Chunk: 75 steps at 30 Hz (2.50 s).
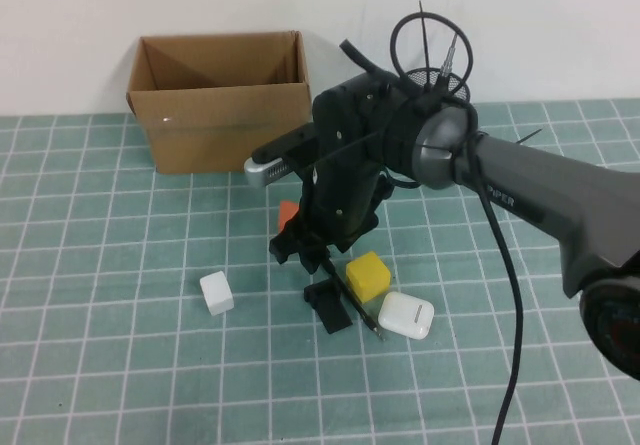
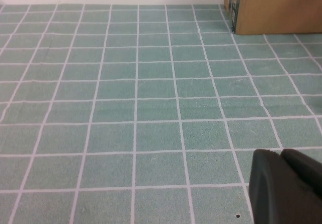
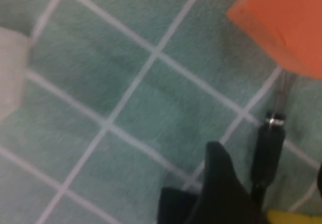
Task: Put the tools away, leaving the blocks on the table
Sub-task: Pick up the long Screwdriver from the table, then place the long Screwdriver into the round holder
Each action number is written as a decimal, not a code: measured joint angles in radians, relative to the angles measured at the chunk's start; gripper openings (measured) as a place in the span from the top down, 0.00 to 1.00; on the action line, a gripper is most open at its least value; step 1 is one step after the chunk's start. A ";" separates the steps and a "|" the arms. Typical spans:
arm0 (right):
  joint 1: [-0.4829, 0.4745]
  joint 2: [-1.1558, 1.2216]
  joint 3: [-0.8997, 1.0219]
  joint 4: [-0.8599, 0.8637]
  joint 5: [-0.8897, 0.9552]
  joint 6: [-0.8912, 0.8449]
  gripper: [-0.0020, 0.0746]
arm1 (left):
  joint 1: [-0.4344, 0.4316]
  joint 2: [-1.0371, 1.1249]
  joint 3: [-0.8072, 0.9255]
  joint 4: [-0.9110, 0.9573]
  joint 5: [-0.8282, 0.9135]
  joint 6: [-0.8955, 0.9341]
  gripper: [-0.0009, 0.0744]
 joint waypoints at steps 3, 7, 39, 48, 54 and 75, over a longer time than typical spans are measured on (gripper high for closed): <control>0.000 0.013 0.000 0.004 -0.010 0.000 0.58 | 0.000 0.000 0.000 0.000 0.000 0.000 0.99; 0.000 0.027 0.000 0.004 -0.016 0.000 0.62 | 0.000 0.000 0.000 0.000 0.000 0.000 0.99; -0.092 -0.499 0.312 -0.134 -0.462 0.162 0.98 | 0.000 0.000 0.000 0.000 0.000 0.000 0.99; -0.269 -0.555 0.670 -0.113 -1.378 0.159 0.98 | 0.000 0.000 0.000 0.000 0.000 0.000 0.99; -0.296 -0.415 0.656 -0.022 -1.629 0.083 0.98 | 0.000 0.000 0.000 0.002 0.000 0.000 0.99; -0.311 -0.275 0.591 0.087 -1.523 -0.001 0.50 | 0.000 0.000 0.000 0.002 0.000 0.000 0.99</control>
